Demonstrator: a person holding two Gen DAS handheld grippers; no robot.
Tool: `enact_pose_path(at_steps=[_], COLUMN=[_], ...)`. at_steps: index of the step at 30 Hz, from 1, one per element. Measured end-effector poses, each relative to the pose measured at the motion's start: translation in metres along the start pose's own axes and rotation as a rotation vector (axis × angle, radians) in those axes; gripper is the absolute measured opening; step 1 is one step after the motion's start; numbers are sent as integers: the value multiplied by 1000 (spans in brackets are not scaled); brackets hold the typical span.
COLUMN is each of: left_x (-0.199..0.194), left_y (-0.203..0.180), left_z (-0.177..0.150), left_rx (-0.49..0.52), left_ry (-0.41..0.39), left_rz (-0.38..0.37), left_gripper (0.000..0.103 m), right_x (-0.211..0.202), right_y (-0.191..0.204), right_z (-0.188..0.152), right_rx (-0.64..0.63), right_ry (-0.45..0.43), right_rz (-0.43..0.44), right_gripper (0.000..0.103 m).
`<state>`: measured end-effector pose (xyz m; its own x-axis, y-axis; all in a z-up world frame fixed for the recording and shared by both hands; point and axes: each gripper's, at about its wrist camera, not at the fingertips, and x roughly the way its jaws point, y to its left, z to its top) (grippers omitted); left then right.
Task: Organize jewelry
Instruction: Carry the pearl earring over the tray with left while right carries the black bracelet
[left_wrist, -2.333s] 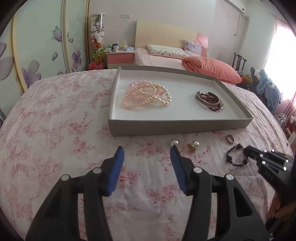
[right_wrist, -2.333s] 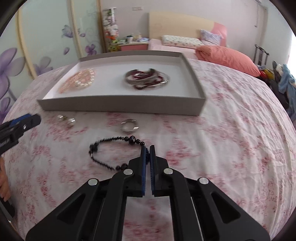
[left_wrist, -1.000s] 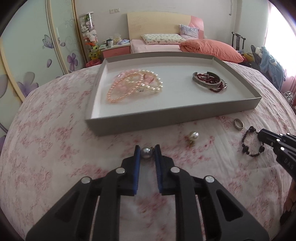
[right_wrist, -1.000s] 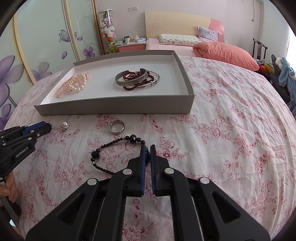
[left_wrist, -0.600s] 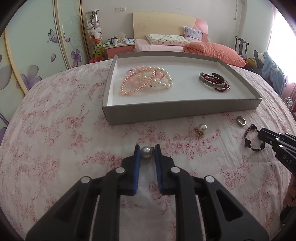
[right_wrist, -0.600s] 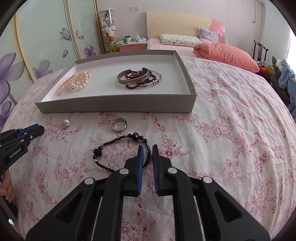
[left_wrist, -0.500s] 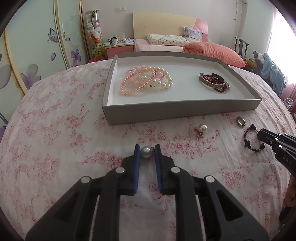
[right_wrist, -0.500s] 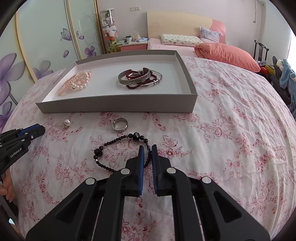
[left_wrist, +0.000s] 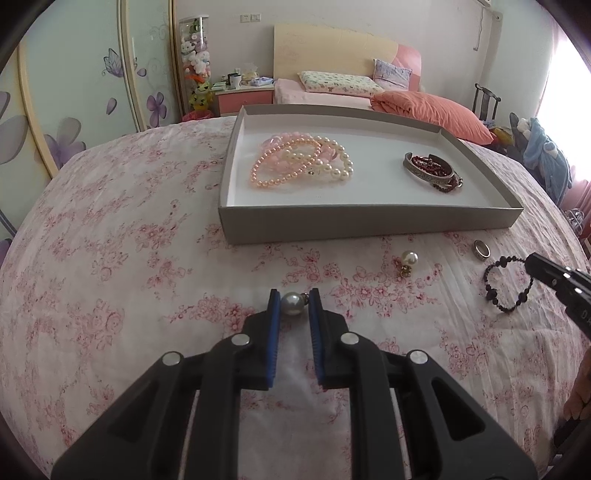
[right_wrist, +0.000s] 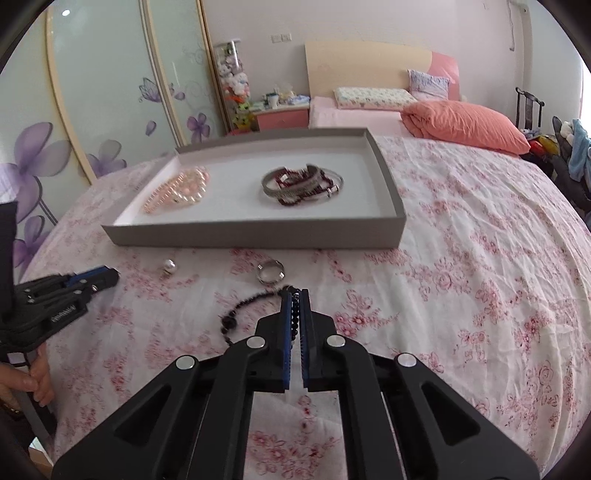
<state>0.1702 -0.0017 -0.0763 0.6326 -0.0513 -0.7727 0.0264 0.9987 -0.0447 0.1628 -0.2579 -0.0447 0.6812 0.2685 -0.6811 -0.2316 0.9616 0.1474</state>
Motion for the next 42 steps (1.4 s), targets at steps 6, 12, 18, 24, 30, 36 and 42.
enact_pose_path(at_steps=[6, 12, 18, 24, 30, 36, 42], left_x=[-18, -33, -42, -49, -61, -72, -77], left_y=[-1, -5, -10, -10, -12, -16, -23], left_z=[-2, -1, 0, 3, 8, 15, 25], left_rx=[7, 20, 26, 15, 10, 7, 17], left_ry=[-65, -133, -174, -203, -246, -289, -318], left_rz=[-7, -14, -24, -20, -9, -6, -8], left_gripper=[16, 16, 16, 16, 16, 16, 16], right_x=[-16, -23, -30, -36, -46, -52, -58], right_y=[6, 11, 14, 16, 22, 26, 32], right_z=[8, 11, 14, 18, 25, 33, 45], right_rx=[-5, -2, -2, -3, -24, -45, -71], right_ry=[-67, -99, -128, -159, -205, -251, -295], right_rz=[46, 69, 88, 94, 89, 82, 77], right_gripper=[5, 5, 5, 5, 5, 5, 5])
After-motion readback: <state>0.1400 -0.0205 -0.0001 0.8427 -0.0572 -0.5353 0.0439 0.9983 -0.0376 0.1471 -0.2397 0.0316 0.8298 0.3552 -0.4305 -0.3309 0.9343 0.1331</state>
